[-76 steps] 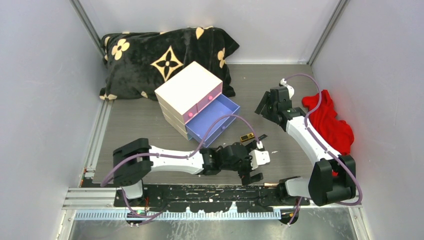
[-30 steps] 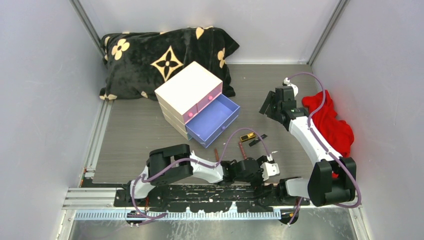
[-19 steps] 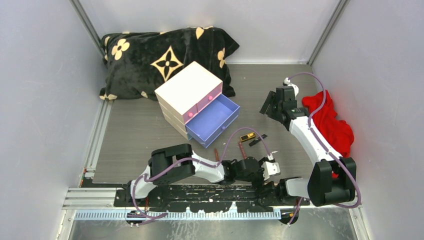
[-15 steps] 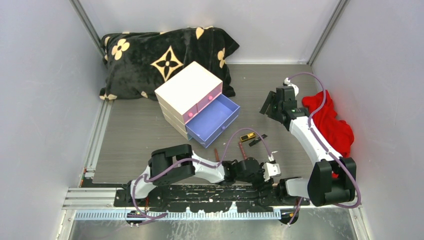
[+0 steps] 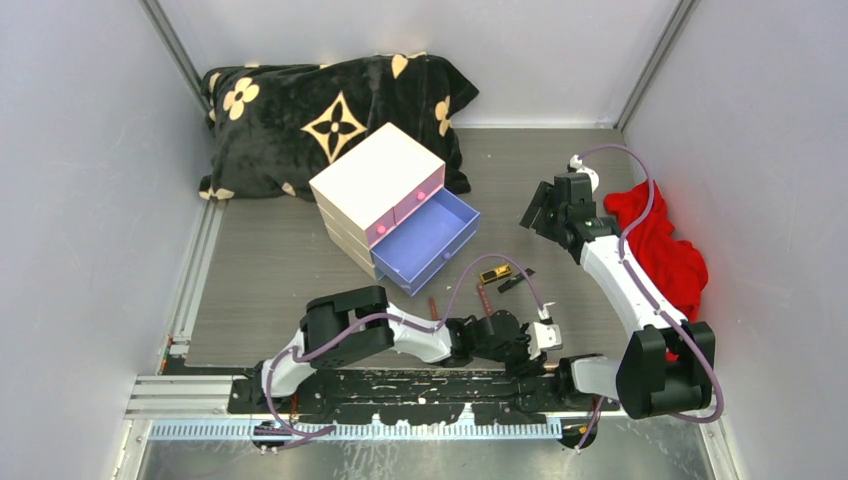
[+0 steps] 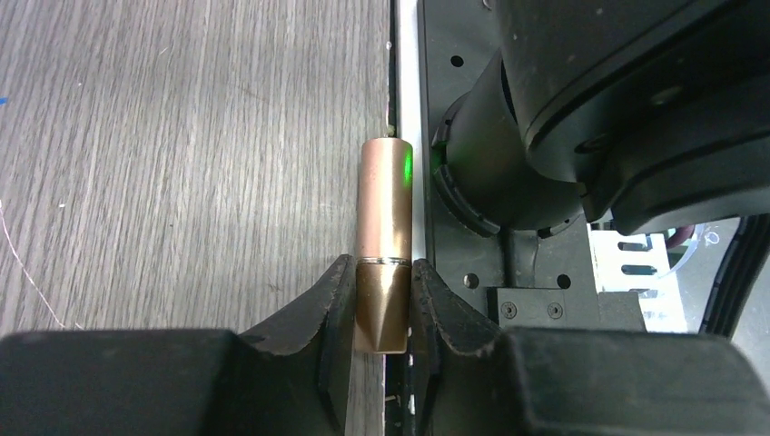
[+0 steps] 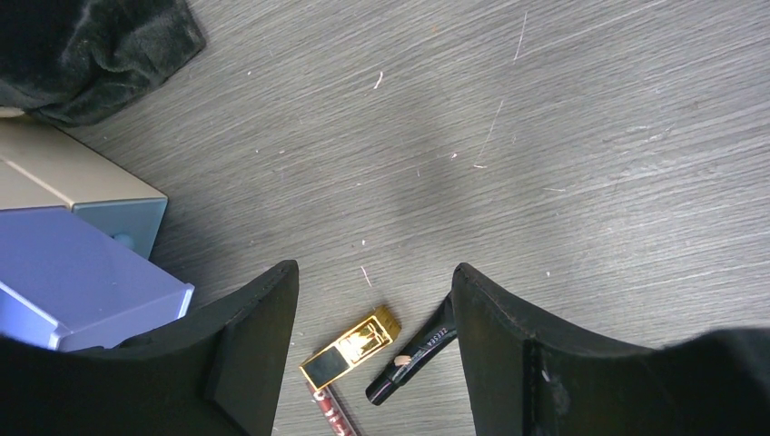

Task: Organize the makeup
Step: Pick up the lipstick at the center of the board.

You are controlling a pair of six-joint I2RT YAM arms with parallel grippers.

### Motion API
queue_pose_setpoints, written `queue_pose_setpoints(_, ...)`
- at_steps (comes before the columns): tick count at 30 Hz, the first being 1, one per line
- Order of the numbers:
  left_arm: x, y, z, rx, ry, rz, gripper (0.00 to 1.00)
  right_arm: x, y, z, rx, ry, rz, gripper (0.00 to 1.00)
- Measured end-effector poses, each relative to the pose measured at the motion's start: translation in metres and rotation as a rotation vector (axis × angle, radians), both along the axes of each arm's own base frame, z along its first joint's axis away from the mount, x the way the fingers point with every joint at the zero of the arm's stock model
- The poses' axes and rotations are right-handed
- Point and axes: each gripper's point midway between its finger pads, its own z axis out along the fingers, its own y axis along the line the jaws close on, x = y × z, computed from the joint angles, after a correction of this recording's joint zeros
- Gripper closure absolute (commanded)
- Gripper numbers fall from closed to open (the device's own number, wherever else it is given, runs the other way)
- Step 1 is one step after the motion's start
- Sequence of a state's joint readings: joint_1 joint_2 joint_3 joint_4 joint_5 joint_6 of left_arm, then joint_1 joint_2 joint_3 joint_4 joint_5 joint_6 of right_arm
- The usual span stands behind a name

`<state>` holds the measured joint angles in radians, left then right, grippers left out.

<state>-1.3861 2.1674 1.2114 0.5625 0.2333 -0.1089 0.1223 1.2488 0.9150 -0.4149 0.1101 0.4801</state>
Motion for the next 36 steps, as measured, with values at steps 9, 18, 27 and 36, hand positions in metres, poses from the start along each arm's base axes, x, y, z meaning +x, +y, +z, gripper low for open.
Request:
queue_pose_setpoints(9,0.006,-0.003,0.000,-0.012,0.034,-0.005,1.00,-0.002,0.000,0.003,0.001,-0.011,0.000,0.32)
queue_pose_setpoints(18,0.033,0.028,0.002,0.079,0.013,0.076,1.00,-0.003,-0.001,0.001,0.002,-0.009,-0.002,0.32)
queue_pose_setpoints(27,0.047,0.059,0.049,0.131,-0.055,0.108,1.00,-0.003,0.000,-0.002,0.018,-0.012,-0.002,0.33)
queue_pose_setpoints(36,0.056,0.075,0.064,0.166,-0.107,0.142,1.00,-0.003,0.003,-0.005,0.032,-0.010,0.002,0.33)
